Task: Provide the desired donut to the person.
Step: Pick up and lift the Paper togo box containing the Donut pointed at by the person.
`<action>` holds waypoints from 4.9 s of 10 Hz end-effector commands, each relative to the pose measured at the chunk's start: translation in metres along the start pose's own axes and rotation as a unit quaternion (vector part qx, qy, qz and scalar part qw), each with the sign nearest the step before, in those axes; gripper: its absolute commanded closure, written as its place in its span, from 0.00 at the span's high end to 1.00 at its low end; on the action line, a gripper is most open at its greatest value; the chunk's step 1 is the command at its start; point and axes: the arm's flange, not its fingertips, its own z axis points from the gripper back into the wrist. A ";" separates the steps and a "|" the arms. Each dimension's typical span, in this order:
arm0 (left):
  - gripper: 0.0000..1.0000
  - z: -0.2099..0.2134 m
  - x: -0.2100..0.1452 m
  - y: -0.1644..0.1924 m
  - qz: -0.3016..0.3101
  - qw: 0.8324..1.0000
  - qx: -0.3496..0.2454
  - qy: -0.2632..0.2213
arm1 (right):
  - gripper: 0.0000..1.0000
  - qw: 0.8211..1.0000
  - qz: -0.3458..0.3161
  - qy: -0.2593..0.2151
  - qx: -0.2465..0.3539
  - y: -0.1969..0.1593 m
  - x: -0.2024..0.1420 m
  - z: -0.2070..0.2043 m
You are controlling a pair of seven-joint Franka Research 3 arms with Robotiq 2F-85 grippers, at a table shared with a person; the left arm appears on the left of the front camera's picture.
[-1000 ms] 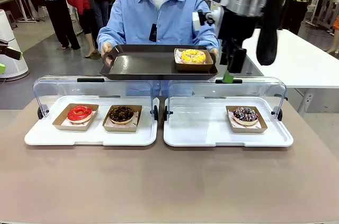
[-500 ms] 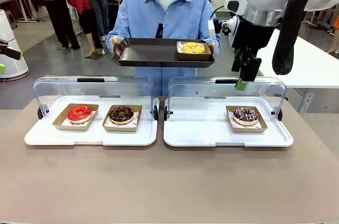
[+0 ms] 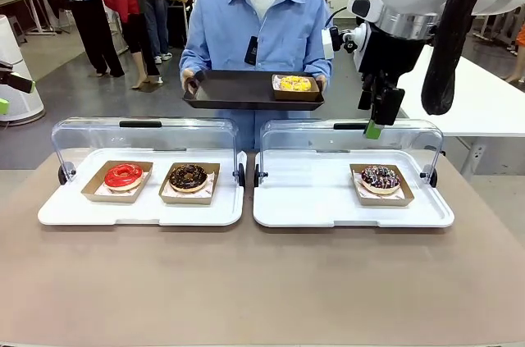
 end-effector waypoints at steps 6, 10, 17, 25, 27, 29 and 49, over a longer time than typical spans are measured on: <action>1.00 0.002 0.001 -0.001 -0.002 1.000 -0.001 -0.002 | 1.00 1.000 -0.002 -0.003 0.003 0.001 0.000 0.001; 1.00 0.002 0.001 -0.001 -0.002 1.000 -0.001 -0.002 | 1.00 1.000 -0.002 -0.003 0.003 0.001 0.000 0.001; 1.00 0.002 0.001 -0.001 -0.002 1.000 -0.001 -0.002 | 1.00 0.905 0.067 -0.420 0.016 0.010 -0.248 0.046; 1.00 0.002 0.001 -0.001 -0.002 1.000 -0.001 -0.002 | 1.00 0.825 -0.080 -0.558 0.035 0.019 -0.384 -0.042; 1.00 0.002 0.001 -0.001 -0.002 1.000 -0.001 -0.002 | 1.00 0.825 -0.086 -0.557 0.023 0.014 -0.379 -0.037; 1.00 0.002 0.001 -0.001 -0.002 1.000 -0.001 -0.002 | 1.00 0.830 -0.087 -0.549 0.039 0.019 -0.380 -0.047; 1.00 0.002 0.001 -0.001 -0.002 1.000 -0.001 -0.002 | 1.00 0.830 -0.087 -0.549 0.039 0.019 -0.380 -0.047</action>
